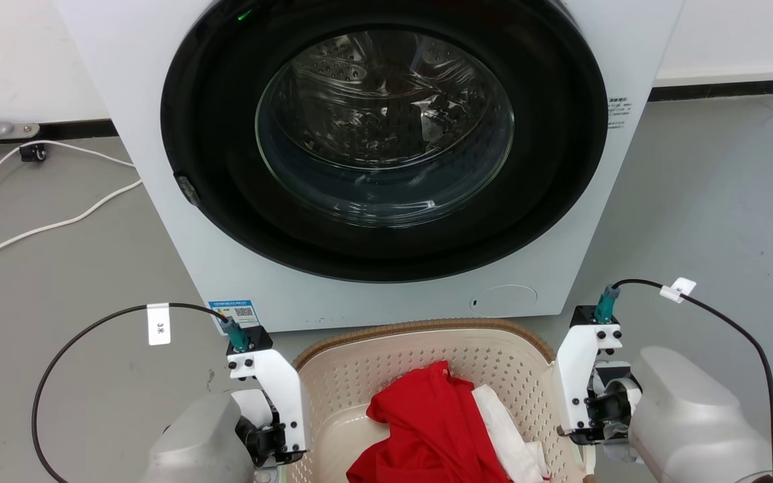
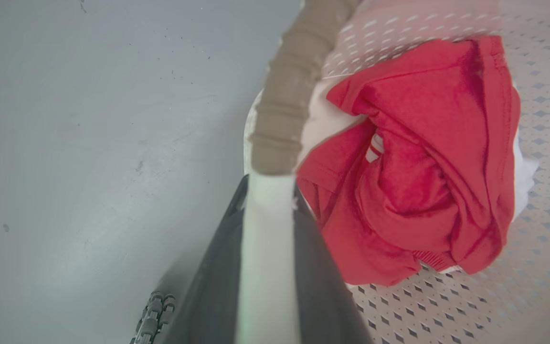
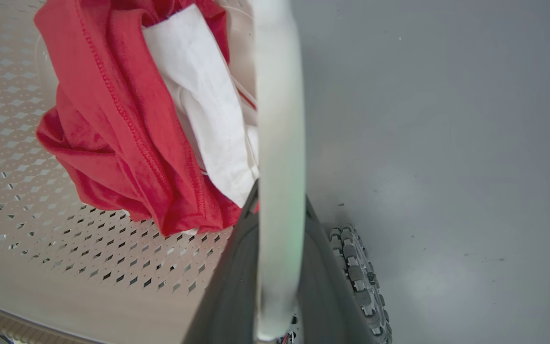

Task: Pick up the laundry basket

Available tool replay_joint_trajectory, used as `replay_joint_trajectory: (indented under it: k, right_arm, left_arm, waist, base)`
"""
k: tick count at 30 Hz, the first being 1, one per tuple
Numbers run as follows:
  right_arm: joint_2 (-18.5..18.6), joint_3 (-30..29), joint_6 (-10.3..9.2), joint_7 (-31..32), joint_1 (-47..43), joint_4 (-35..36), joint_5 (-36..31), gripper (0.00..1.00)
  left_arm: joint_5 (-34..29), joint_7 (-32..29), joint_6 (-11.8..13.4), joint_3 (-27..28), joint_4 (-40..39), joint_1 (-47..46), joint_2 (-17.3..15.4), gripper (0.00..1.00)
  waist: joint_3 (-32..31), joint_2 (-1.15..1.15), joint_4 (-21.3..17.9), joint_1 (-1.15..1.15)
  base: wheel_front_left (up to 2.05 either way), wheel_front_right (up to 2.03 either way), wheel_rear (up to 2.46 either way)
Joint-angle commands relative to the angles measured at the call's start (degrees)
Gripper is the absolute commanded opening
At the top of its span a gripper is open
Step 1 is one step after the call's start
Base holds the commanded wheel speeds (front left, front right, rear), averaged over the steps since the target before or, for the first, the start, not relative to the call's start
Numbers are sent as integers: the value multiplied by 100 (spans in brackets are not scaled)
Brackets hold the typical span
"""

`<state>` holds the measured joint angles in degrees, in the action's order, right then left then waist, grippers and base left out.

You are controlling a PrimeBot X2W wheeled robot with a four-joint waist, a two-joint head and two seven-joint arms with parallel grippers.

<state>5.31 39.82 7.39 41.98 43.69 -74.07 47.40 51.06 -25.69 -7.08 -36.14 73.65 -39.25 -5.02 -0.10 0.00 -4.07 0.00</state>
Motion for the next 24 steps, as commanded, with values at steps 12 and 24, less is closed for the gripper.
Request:
replay_joint_trajectory:
  k: [12, 24]
  right_arm:
    - [-94, -41, 18, -21, -43, 38, -110, 0]
    - [-138, -80, 18, -14, -55, 37, -157, 0]
  left_arm:
    - [53, 63, -68, -97, -18, 66, 73, 0]
    - [124, 135, -69, -150, -16, 24, 61, 0]
  waist:
    - [2, 0, -5, 0]
    - [35, 0, -2, 0]
  base:
    - [0, 0, 0]
    - [0, 0, 0]
